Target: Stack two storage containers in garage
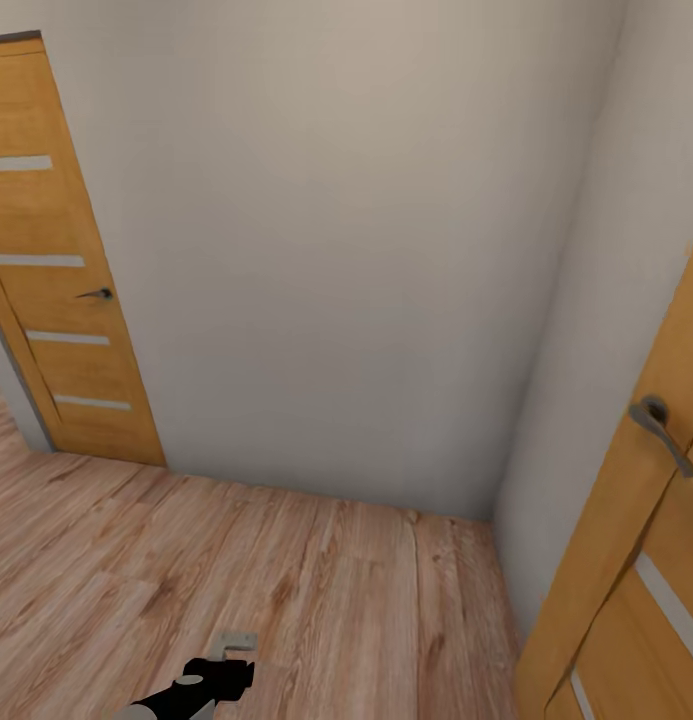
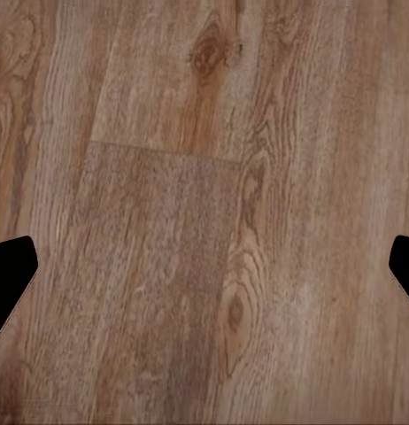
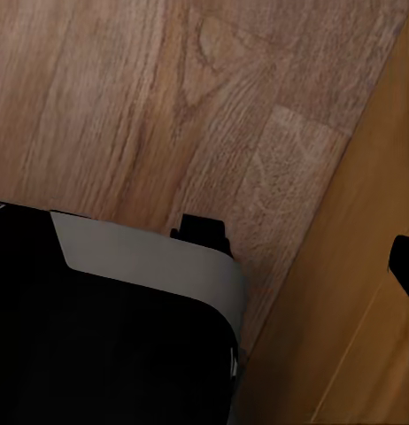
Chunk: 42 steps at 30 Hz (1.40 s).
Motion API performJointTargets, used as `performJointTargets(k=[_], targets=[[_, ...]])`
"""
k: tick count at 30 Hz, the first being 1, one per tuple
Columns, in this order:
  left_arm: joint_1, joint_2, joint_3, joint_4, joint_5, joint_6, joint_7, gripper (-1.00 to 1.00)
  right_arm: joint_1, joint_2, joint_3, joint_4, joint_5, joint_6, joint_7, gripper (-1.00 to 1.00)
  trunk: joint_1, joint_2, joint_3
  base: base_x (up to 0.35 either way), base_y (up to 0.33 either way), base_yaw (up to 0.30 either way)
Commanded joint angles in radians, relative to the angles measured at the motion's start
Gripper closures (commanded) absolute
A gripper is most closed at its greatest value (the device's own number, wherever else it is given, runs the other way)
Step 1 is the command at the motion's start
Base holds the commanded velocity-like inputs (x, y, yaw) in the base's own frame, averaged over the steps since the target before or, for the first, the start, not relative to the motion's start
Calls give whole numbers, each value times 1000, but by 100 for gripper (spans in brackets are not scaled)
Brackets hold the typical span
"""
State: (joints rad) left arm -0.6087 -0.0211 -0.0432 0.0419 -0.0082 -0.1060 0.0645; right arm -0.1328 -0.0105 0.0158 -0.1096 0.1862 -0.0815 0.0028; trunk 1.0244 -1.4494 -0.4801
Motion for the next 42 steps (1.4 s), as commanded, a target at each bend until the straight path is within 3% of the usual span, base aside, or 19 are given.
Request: performJointTargets(k=[1,7,42], targets=[[-2,0,-4,4,-1,-8,4,-100,-1,0,1,1,6,-3,0,-100,1,-1,-1,340,0,0],[-2,-1,-4,4,-1,-8,4,-100,-1,0,1,1,6,-3,0,-100,1,-1,-1,339,0,50],[-2,-2,-4,5,-1,-8,4,-100,-1,1,1,1,6,-3,0,-100,1,-1,-1,287,0,280]])
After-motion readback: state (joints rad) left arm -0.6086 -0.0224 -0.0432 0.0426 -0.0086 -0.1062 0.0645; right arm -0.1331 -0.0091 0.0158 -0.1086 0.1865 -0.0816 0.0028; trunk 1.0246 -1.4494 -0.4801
